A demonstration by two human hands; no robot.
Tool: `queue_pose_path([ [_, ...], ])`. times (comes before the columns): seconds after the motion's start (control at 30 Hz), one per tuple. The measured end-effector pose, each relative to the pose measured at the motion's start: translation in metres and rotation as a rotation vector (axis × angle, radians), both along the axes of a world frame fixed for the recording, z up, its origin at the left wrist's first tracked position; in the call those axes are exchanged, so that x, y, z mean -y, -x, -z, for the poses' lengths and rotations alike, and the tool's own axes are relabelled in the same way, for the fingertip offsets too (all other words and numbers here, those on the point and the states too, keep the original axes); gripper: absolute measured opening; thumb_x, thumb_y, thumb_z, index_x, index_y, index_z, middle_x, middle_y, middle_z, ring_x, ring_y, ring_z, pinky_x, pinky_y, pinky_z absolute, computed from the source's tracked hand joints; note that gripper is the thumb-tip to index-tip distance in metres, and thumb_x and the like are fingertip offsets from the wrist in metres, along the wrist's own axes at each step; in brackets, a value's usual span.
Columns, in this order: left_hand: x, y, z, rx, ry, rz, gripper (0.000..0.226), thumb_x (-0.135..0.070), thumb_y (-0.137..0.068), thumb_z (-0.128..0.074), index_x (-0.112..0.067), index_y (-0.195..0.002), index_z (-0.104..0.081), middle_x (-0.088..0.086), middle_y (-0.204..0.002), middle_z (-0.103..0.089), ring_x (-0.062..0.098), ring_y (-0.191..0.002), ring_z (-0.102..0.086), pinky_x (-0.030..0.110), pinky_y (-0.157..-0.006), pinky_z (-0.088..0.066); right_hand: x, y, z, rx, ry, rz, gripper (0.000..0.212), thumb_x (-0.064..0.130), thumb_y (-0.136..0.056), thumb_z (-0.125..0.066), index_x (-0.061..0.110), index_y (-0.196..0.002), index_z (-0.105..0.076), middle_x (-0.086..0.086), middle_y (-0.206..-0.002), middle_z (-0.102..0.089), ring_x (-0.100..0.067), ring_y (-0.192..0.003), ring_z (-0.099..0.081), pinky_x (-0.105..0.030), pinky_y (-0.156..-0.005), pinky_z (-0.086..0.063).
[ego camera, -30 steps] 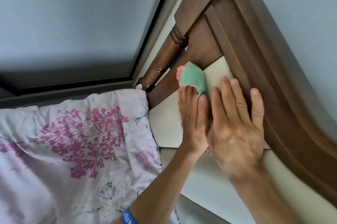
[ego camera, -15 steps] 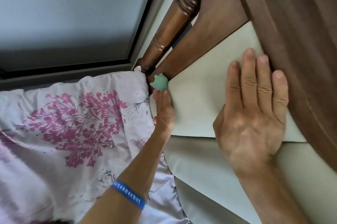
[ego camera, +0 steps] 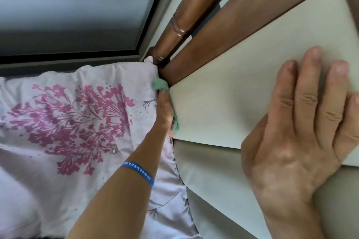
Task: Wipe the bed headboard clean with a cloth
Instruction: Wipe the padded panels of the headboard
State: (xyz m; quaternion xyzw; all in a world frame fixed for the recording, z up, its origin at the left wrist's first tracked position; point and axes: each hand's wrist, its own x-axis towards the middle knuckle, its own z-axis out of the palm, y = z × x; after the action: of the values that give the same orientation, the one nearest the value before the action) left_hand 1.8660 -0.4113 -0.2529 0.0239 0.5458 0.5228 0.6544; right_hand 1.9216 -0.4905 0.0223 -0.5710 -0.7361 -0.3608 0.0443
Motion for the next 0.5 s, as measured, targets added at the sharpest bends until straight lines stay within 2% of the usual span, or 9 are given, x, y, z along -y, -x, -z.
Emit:
queue_pose_path([
  [0.1,-0.001,-0.002,0.028,0.159,0.095,-0.045,0.049,-0.042,-0.104,-0.033,-0.013,-0.139,-0.052,0.015,-0.133,-0.061,0.03,-0.124,-0.057,0.049,-0.11,-0.043,-0.001,-0.007,0.002,-0.019,0.05,-0.038,0.053,0.001,-0.098,-0.034,0.001,-0.151,-0.031,-0.015,-0.161,-0.026,-0.039,-0.148,-0.025,-0.061,-0.112,-0.033],
  [0.17,0.0,0.0,0.002,0.218,0.139,-0.106,0.046,-0.04,-0.103,-0.034,-0.014,-0.136,-0.054,0.014,-0.131,-0.062,0.03,-0.122,-0.059,0.049,-0.108,-0.044,-0.001,-0.005,-0.001,-0.009,0.066,-0.02,0.054,0.002,-0.098,-0.035,0.001,-0.152,-0.03,-0.015,-0.161,-0.025,-0.038,-0.149,-0.023,-0.059,-0.114,-0.03],
  [0.23,0.01,-0.004,-0.041,0.218,0.078,-0.183,0.043,-0.038,-0.102,-0.038,-0.017,-0.138,-0.051,0.011,-0.136,-0.059,0.029,-0.125,-0.055,0.051,-0.111,-0.041,0.0,-0.001,-0.002,-0.014,0.008,0.009,0.055,0.001,-0.097,-0.039,0.002,-0.151,-0.033,-0.014,-0.161,-0.027,-0.035,-0.15,-0.023,-0.055,-0.119,-0.024],
  [0.3,0.033,-0.017,-0.093,0.117,-0.06,-0.15,0.058,-0.056,-0.094,-0.04,-0.028,-0.145,-0.04,-0.001,-0.153,-0.041,0.024,-0.14,-0.041,0.049,-0.119,-0.03,0.001,0.004,-0.004,0.002,-0.003,0.03,0.053,0.003,-0.097,-0.04,0.002,-0.15,-0.036,-0.013,-0.16,-0.029,-0.033,-0.15,-0.024,-0.048,-0.122,-0.016],
  [0.33,0.045,-0.028,-0.117,0.025,-0.137,-0.108,0.074,-0.068,-0.089,-0.036,-0.032,-0.153,-0.025,-0.01,-0.161,-0.02,0.014,-0.149,-0.023,0.043,-0.124,-0.017,0.001,0.005,-0.006,-0.003,-0.002,0.032,0.05,0.006,-0.099,-0.038,0.002,-0.149,-0.038,-0.013,-0.159,-0.031,-0.032,-0.149,-0.024,-0.046,-0.122,-0.013],
  [0.37,0.054,-0.038,-0.133,-0.076,-0.209,-0.095,0.083,-0.073,-0.085,-0.03,-0.033,-0.155,-0.011,-0.02,-0.159,-0.002,0.0,-0.15,-0.005,0.033,-0.125,-0.006,0.001,0.006,-0.007,-0.024,-0.004,0.026,0.047,0.008,-0.101,-0.036,0.002,-0.148,-0.04,-0.013,-0.158,-0.032,-0.032,-0.149,-0.025,-0.045,-0.122,-0.012],
  [0.4,0.059,-0.046,-0.14,-0.161,-0.261,-0.104,0.083,-0.073,-0.084,-0.028,-0.034,-0.154,-0.004,-0.027,-0.153,0.004,-0.008,-0.146,0.006,0.026,-0.123,0.002,0.002,0.005,-0.007,-0.029,-0.004,0.018,0.046,0.009,-0.102,-0.036,0.001,-0.147,-0.042,-0.013,-0.158,-0.033,-0.032,-0.148,-0.026,-0.045,-0.122,-0.012],
  [0.43,0.061,-0.051,-0.137,-0.197,-0.292,-0.108,0.082,-0.071,-0.085,-0.027,-0.033,-0.153,-0.003,-0.028,-0.152,0.004,-0.01,-0.145,0.009,0.022,-0.121,0.005,0.004,0.003,-0.006,-0.025,-0.005,0.012,0.047,0.006,-0.1,-0.04,0.001,-0.146,-0.043,-0.014,-0.157,-0.034,-0.033,-0.148,-0.028,-0.045,-0.122,-0.013],
  [0.5,0.063,-0.052,-0.115,-0.198,-0.228,-0.115,0.08,-0.067,-0.091,-0.026,-0.026,-0.157,-0.007,-0.02,-0.159,0.001,-0.001,-0.15,0.005,0.027,-0.123,0.002,0.007,0.001,-0.007,-0.01,0.03,0.001,0.049,0.0,-0.096,-0.044,0.001,-0.145,-0.044,-0.014,-0.157,-0.034,-0.035,-0.147,-0.029,-0.048,-0.121,-0.018],
])
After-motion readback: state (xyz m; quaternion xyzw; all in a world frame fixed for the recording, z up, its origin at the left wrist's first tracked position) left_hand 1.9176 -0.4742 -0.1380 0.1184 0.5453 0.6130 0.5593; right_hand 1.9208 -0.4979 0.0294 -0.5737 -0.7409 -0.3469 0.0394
